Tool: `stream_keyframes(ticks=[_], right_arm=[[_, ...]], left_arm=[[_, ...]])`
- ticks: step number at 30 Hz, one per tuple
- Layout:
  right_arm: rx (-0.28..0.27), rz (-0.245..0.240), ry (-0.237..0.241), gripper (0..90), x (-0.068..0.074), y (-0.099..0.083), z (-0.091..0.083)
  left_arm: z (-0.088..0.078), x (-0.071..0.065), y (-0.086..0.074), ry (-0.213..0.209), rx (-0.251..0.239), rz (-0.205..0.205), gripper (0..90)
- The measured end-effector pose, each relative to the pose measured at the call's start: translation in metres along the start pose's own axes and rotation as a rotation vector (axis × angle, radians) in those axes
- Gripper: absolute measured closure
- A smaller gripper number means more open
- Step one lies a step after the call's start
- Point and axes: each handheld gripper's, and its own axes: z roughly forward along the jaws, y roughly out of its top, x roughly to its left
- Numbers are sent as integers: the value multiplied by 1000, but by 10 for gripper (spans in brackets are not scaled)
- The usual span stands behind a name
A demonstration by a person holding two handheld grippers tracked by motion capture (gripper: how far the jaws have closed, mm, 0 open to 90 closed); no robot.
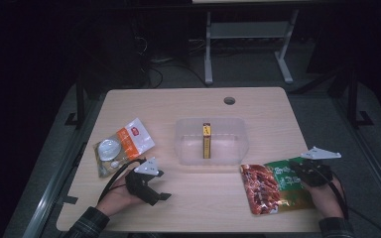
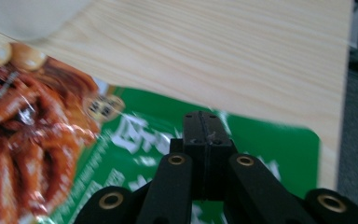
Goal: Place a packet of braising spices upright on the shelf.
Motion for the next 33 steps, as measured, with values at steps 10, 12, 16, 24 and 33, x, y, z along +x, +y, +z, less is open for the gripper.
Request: stream_keyframes(ticks=[10, 12, 16, 24, 33], right_arm=[[37, 60, -83, 900, -17, -23, -15], [51, 74, -96, 900, -22, -27, -17], [71, 92, -108, 900, -27, -33, -18], [108, 97, -112, 900, -26, -40, -21], [114, 100, -78, 900, -24, -41, -22]], left_arm=[[8, 1, 13, -34, -11, 31, 145], [10, 1, 15, -40, -6, 43, 145], [12, 1, 16, -44, -10, 46, 145], [15, 0, 21, -54, -12, 60, 145], [16, -1, 22, -58, -13, 62, 145]])
